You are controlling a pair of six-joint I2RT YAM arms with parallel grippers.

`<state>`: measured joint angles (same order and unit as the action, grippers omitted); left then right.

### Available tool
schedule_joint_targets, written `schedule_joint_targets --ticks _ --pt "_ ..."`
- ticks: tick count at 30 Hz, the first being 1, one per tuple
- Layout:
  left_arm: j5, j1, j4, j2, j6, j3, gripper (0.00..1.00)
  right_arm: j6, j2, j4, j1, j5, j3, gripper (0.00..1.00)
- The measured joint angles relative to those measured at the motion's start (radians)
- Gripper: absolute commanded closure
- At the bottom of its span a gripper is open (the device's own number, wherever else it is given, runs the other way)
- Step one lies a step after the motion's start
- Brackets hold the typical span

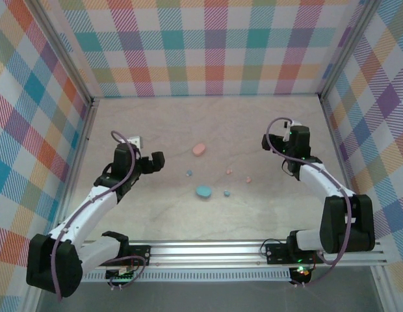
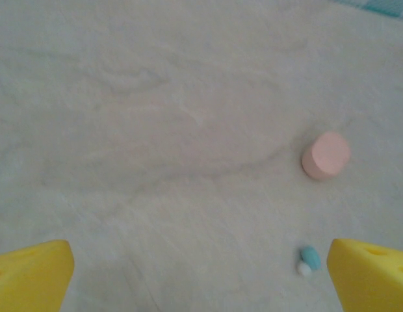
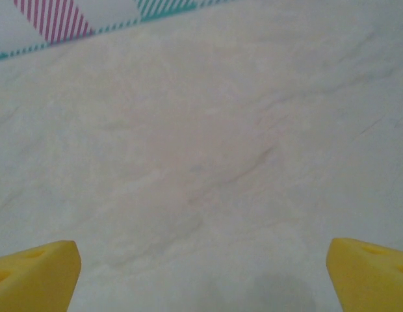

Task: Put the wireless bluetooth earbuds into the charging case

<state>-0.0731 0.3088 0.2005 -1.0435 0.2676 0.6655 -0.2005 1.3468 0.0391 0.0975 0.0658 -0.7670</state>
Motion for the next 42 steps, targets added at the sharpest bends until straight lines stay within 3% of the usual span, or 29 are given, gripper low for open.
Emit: schedule_joint_targets --ticks 4,9,15,20,24,29,42 --pt "-0.088 0.076 0.136 0.002 0.116 0.040 0.00 -0.008 0.000 -0.130 0.135 -0.027 -0.050 0.08" --pt "-0.150 0.149 0.241 0.001 0.213 0.039 0.00 0.006 0.000 -0.226 0.382 -0.080 -0.082 0.19" --pt "-0.037 0.258 0.154 -0.013 0.227 -0.025 0.01 0.026 0.045 -0.270 0.608 -0.134 -0.088 0.20" --pt "0.039 0.298 0.057 -0.005 0.248 -0.119 0.08 0.043 0.133 -0.293 0.723 -0.130 -0.092 0.19" --pt "0.039 0.298 0.059 -0.005 0.260 -0.121 0.12 0.071 0.213 -0.286 0.763 -0.145 -0.095 0.19" --pt "0.061 0.298 0.057 -0.061 0.282 -0.117 0.15 0.143 0.327 -0.301 0.763 -0.140 -0.175 0.30" --pt "0.087 0.299 0.087 -0.113 0.294 -0.034 0.15 0.286 0.396 -0.316 0.763 -0.141 -0.251 0.32"
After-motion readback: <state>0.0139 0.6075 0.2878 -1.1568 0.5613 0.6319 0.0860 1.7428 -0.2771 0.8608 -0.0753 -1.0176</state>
